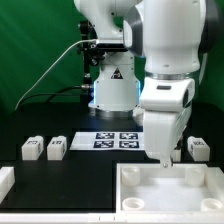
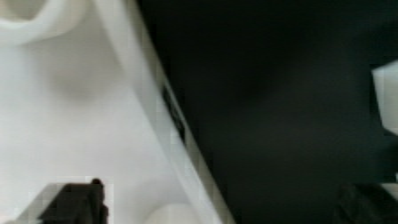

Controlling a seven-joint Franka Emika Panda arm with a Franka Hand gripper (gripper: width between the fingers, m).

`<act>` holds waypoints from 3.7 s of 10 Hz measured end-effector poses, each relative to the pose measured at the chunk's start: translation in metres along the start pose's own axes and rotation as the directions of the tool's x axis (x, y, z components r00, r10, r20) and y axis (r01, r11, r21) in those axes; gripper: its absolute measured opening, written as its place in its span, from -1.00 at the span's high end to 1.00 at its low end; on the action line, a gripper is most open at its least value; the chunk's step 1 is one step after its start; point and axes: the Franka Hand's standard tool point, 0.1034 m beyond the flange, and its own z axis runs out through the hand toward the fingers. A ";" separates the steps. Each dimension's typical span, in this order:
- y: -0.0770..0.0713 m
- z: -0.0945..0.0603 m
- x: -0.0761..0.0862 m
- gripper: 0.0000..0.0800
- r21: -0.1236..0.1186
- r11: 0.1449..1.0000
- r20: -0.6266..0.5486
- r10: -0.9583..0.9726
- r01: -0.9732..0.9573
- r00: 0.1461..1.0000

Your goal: Assemble one leg

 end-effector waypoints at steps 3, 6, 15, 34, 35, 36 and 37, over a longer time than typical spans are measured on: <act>-0.027 -0.005 0.029 -0.62 0.002 0.919 -0.021 0.393 -0.393 0.919; -0.033 -0.004 0.034 -0.62 0.022 0.795 -0.028 0.606 -0.606 0.795; -0.074 0.006 0.033 -0.62 0.055 0.610 0.408 0.709 -0.791 0.575; -0.121 0.040 0.035 0.27 -0.043 0.536 0.702 0.617 -0.843 0.357; -0.121 0.040 0.035 0.27 -0.043 0.536 0.702 0.617 -0.843 0.357; -0.121 0.040 0.035 0.27 -0.043 0.536 0.702 0.617 -0.843 0.357; -0.121 0.040 0.035 0.27 -0.043 0.536 0.702 0.617 -0.843 0.357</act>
Offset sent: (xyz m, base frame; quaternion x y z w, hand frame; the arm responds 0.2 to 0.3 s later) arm -0.0114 0.0341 0.0016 -0.0208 0.0214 0.2428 0.9696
